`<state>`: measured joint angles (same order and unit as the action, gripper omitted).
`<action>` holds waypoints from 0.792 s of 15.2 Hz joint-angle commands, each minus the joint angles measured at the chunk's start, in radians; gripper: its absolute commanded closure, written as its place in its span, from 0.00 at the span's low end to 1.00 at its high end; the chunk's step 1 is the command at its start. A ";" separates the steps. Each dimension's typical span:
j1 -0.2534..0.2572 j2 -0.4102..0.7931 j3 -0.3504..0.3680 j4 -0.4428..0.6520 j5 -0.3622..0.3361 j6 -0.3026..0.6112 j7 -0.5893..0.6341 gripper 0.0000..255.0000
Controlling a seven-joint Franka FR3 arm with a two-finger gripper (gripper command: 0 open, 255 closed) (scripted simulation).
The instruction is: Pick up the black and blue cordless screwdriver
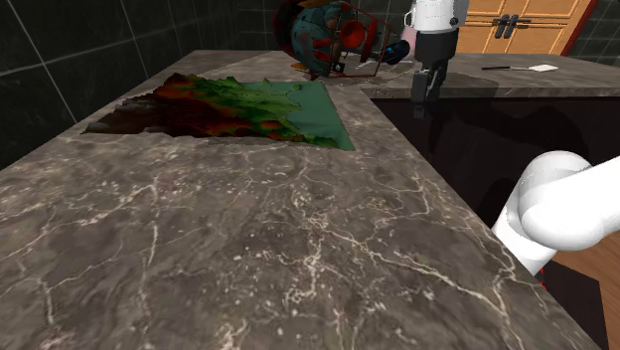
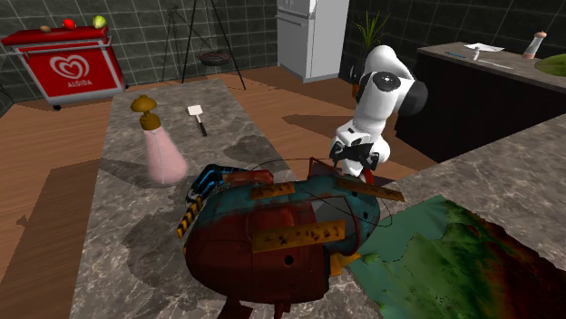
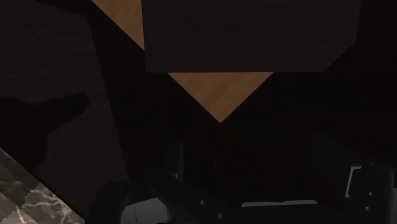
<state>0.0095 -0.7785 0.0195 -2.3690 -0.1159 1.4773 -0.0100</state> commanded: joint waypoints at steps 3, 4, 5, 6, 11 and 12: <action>-0.030 0.079 -0.002 0.057 0.001 0.026 0.054 0.00; -0.045 0.117 -0.003 0.087 0.002 0.037 0.081 0.00; -0.059 0.154 -0.005 0.118 0.002 0.047 0.107 0.00; -0.073 0.191 -0.008 0.149 0.002 0.055 0.133 0.00; -0.136 0.365 -0.027 0.317 0.001 0.076 0.259 0.00; -0.148 0.398 -0.032 0.352 0.001 0.077 0.283 0.00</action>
<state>-0.1225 -0.4215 -0.0023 -2.0525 -0.1115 1.5478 0.2502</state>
